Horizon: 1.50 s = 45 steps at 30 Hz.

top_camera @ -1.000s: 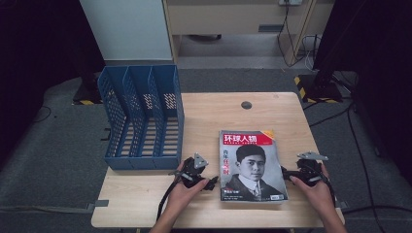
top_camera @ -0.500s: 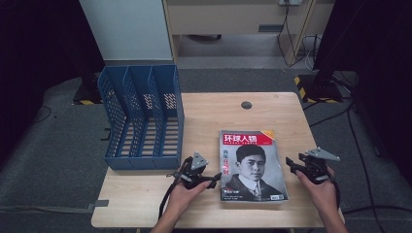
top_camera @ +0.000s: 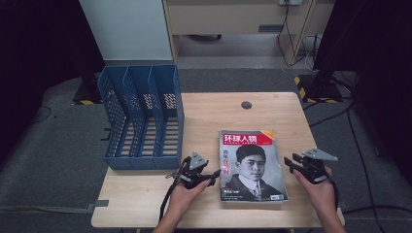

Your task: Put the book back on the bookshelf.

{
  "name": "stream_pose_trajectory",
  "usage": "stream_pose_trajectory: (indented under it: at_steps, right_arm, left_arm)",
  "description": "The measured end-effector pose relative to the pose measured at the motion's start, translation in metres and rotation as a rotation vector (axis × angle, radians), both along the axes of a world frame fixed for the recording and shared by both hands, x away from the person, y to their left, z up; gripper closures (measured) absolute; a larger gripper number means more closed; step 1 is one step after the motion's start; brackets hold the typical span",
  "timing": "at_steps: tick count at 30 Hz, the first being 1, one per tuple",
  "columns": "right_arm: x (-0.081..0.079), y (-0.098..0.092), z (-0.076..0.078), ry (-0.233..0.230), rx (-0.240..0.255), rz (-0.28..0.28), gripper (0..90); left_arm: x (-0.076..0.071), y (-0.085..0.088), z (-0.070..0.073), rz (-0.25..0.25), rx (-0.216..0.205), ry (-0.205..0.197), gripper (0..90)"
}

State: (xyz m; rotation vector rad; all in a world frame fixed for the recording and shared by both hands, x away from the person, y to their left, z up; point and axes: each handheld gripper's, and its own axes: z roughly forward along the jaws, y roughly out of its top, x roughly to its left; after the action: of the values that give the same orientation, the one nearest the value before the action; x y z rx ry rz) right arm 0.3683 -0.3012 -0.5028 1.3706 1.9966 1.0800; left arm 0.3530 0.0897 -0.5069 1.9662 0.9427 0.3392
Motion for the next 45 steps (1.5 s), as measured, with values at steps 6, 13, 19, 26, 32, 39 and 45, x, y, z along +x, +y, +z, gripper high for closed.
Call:
stream_pose_trajectory:
  at_steps: [6,13,19,26,32,39,45]
  right_arm:
    - [-0.002,0.013,0.003,-0.034,-0.002,0.066,61.0]
    - [0.000,0.026,0.000,0.003,0.030,0.119,40.1]
    - [0.004,0.032,-0.008,0.066,0.056,0.142,29.4]
    - [0.003,0.038,-0.010,0.066,0.061,0.157,31.0]
    - [0.004,0.039,-0.010,0.041,0.041,0.177,33.3]
    - [0.005,0.046,-0.009,0.036,0.023,0.198,32.7]
    - [0.003,0.046,-0.008,0.022,0.004,0.212,33.2]
  left_arm:
    - [-0.007,-0.010,-0.001,-0.013,-0.001,0.003,44.1]
    - [-0.013,-0.026,-0.006,-0.036,0.005,0.001,39.8]
    - [-0.010,-0.026,-0.012,-0.022,-0.029,0.029,30.5]
    - [-0.010,-0.027,-0.013,-0.067,-0.071,0.104,30.8]
    - [-0.013,-0.025,-0.009,-0.070,-0.054,0.129,33.5]
    - [-0.022,-0.021,-0.002,-0.117,-0.003,0.121,37.2]
    - [-0.006,-0.024,-0.010,-0.088,-0.044,0.132,24.2]
